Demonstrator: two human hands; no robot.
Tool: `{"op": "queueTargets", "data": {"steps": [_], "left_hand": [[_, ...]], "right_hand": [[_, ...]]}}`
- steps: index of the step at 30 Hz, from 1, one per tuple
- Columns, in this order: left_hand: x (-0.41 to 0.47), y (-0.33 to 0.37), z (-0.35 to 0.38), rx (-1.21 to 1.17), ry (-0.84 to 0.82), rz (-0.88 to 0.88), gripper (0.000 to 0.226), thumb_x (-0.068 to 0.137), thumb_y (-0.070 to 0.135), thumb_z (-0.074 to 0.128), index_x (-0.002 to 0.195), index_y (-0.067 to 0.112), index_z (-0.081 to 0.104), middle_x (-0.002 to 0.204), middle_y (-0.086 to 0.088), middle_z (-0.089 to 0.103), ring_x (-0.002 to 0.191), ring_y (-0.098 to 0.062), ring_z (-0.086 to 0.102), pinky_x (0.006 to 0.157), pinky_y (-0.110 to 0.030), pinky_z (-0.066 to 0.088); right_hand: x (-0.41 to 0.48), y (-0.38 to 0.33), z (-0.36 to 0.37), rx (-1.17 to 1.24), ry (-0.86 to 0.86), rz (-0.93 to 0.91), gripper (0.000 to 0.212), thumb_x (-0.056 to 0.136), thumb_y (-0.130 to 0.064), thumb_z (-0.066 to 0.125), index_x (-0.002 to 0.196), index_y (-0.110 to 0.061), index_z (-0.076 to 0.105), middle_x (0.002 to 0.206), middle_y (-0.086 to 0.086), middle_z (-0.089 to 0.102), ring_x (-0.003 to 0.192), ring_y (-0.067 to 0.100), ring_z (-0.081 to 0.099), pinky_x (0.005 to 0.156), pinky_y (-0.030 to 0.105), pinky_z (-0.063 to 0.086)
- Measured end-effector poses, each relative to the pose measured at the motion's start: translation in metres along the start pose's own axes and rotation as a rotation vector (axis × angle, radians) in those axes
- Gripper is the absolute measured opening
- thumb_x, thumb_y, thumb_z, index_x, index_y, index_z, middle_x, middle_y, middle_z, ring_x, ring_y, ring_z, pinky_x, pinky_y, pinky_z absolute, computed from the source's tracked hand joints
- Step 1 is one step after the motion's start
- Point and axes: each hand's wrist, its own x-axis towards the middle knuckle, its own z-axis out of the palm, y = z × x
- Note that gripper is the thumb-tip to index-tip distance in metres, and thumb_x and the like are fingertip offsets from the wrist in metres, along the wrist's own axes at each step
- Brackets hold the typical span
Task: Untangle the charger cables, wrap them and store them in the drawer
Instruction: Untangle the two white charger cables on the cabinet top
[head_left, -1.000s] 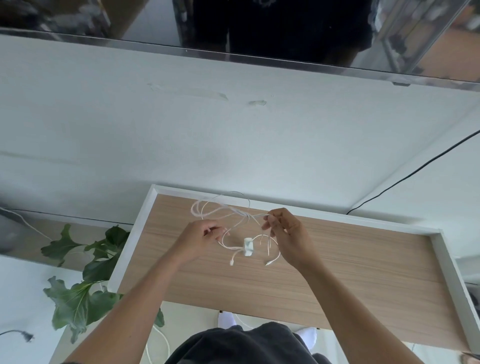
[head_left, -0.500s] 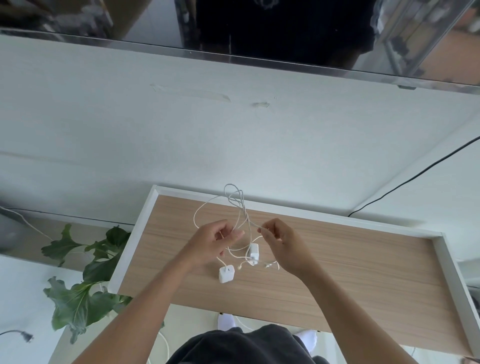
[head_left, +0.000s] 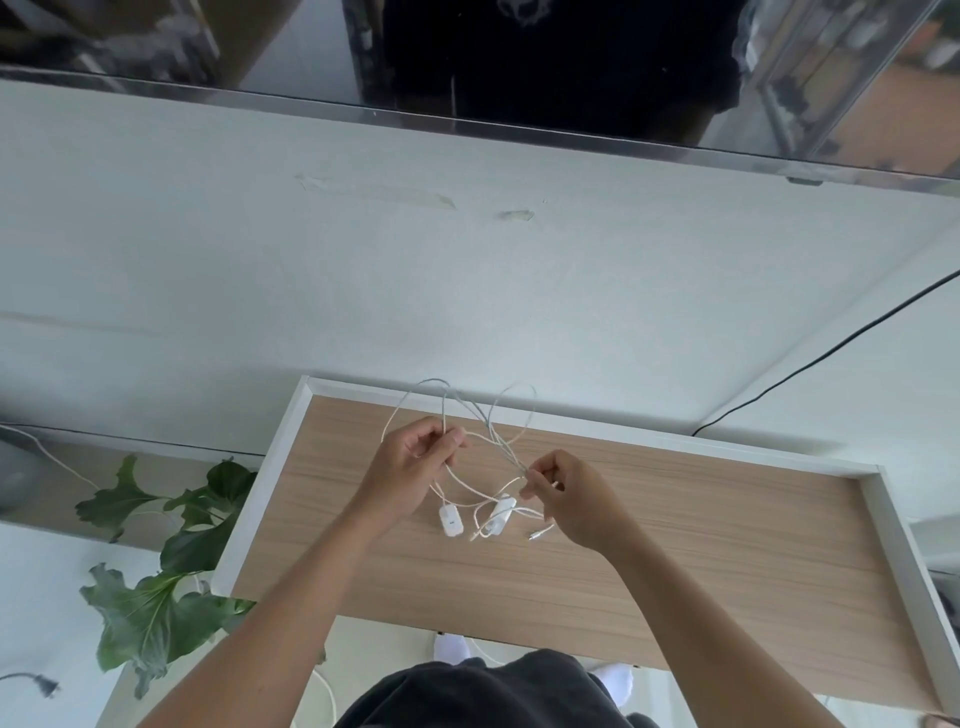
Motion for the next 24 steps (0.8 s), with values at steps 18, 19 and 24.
{"op": "queueTargets", "data": {"steps": [18,19,24], "left_hand": [[0.001,-0.01,-0.021,0.037,0.31,-0.199,0.036,0.111,0.035,0.063,0.099,0.001,0.068,0.071,0.009,0.071,0.05,-0.01,0.051,0.057,-0.023,0.046],[0.0,-0.01,-0.022,0.061,0.306,-0.208,0.034,0.11,0.036,0.064,0.104,0.002,0.067,0.075,0.008,0.073,0.054,-0.01,0.059,0.058,-0.019,0.049],[0.004,-0.019,-0.013,0.397,0.302,-0.394,0.093,0.105,0.045,0.066,0.165,-0.006,0.016,0.168,-0.028,0.035,0.156,-0.042,0.039,0.119,-0.047,0.042]], "right_hand": [[-0.006,0.037,-0.017,0.313,0.169,0.12,0.011,0.114,-0.016,0.055,0.112,-0.012,0.065,0.102,0.0,0.084,0.072,0.016,0.067,0.076,0.034,0.056],[-0.008,0.034,-0.019,0.354,0.151,0.094,0.011,0.114,-0.015,0.056,0.113,-0.012,0.066,0.104,0.003,0.084,0.071,0.016,0.065,0.074,0.034,0.055],[-0.013,0.021,-0.025,0.48,0.101,0.023,0.011,0.113,-0.013,0.059,0.116,-0.011,0.069,0.115,0.007,0.083,0.075,0.02,0.061,0.076,0.037,0.051]]}}
